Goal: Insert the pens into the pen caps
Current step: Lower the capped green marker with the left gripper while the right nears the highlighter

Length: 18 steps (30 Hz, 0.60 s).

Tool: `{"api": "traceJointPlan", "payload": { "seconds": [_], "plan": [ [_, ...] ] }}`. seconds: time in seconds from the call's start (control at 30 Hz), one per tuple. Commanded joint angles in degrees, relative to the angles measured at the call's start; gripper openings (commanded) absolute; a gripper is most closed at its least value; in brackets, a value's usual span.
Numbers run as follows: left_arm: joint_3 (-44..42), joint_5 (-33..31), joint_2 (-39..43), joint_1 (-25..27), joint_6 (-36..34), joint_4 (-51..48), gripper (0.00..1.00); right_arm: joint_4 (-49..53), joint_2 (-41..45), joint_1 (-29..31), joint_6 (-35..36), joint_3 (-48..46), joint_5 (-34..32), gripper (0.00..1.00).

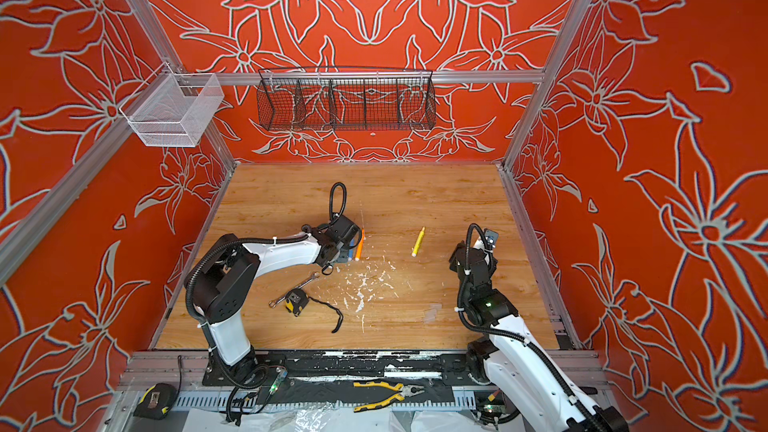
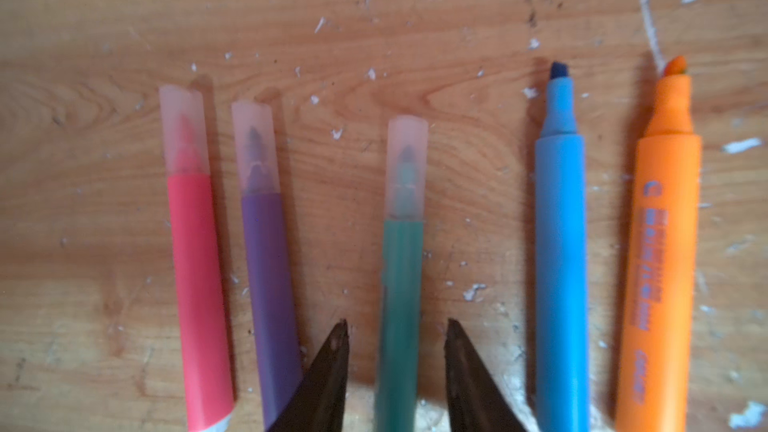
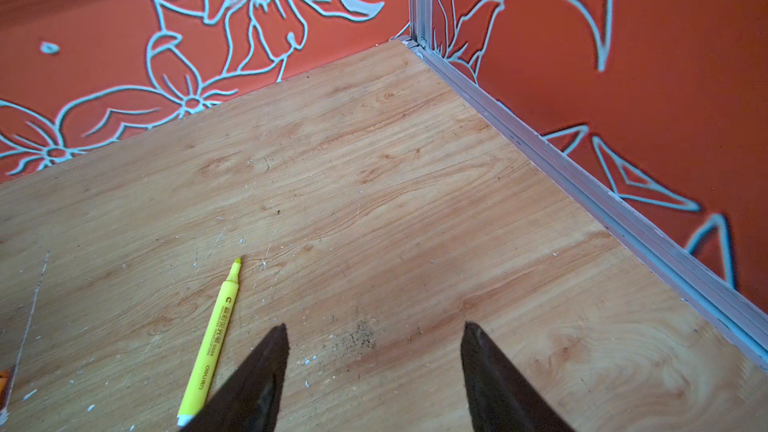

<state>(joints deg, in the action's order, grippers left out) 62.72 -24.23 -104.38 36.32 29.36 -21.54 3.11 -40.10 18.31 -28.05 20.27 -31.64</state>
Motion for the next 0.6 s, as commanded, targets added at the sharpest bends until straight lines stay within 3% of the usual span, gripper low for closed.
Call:
{"api": "traceJointPlan", "payload": {
  "seconds": [0.0, 0.3, 0.57],
  "plan": [
    [2.3, 0.3, 3.4, -0.2, -0.8, -2.0, 0.38, -0.9, -0.1, -0.3, 0.1, -0.6, 1.0, 0.68],
    [4.3, 9.8, 8.8, 0.7, -4.0, 0.8, 0.38, -1.2, 0.2, -0.2, 0.2, -0.8, 1.5, 0.68],
    [12.3, 11.5, 0.1, 2.9, -5.5, -2.9, 0.34, -0.9, 0.6, -0.3, 0.2, -0.9, 1.7, 0.67]
  ]
}}
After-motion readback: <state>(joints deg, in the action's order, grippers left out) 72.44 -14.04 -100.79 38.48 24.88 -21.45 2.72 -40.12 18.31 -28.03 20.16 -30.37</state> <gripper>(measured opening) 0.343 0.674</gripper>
